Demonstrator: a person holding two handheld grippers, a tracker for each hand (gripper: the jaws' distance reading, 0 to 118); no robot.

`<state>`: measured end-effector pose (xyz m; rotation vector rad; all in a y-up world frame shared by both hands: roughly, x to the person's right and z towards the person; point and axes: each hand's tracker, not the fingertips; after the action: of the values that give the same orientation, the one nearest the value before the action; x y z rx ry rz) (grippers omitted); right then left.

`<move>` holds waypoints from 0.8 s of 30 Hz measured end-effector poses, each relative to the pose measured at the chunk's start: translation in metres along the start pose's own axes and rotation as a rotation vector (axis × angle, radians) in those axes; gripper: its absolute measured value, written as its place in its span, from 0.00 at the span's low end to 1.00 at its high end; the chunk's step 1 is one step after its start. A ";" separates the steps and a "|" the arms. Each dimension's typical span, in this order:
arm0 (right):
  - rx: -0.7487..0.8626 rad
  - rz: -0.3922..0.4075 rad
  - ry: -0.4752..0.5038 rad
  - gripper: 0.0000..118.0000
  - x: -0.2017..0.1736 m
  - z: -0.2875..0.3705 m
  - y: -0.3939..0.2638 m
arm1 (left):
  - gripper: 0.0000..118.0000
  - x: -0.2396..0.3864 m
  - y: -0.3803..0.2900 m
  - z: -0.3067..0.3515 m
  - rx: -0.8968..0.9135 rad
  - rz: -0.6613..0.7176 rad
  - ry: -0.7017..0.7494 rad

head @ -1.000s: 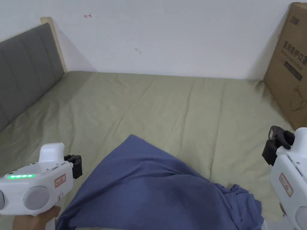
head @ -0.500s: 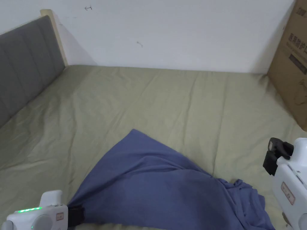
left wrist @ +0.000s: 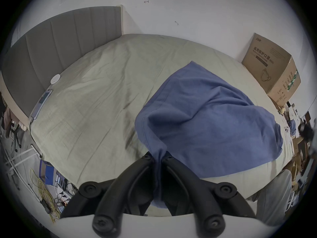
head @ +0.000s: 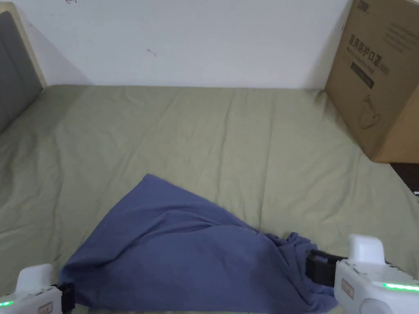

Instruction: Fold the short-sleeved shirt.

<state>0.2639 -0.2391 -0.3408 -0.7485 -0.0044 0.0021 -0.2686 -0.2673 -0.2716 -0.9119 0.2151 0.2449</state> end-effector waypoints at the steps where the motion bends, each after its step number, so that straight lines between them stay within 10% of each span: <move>1: -0.038 0.007 0.000 0.98 0.001 -0.008 -0.011 | 0.05 0.000 0.001 0.001 0.008 -0.001 -0.005; 6: -0.194 0.005 0.001 0.94 0.000 -0.037 -0.050 | 0.05 0.001 0.004 -0.001 0.004 0.010 -0.025; 9: -0.212 0.006 -0.002 0.61 -0.001 -0.049 -0.062 | 0.05 0.002 0.004 -0.001 0.002 0.008 -0.023; 13: -0.231 -0.040 0.067 0.48 -0.001 -0.058 -0.064 | 0.05 0.001 0.003 -0.003 -0.005 0.009 -0.018; 16: -0.229 -0.076 0.098 0.10 -0.003 -0.049 -0.060 | 0.05 -0.001 0.002 -0.004 -0.007 0.023 -0.015; 24: -0.093 -0.080 0.141 0.08 0.001 0.000 -0.022 | 0.05 -0.006 0.018 0.017 0.058 0.087 -0.054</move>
<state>0.2646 -0.2548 -0.3260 -0.8398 0.1008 -0.1283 -0.2786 -0.2435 -0.2733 -0.8386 0.2113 0.3413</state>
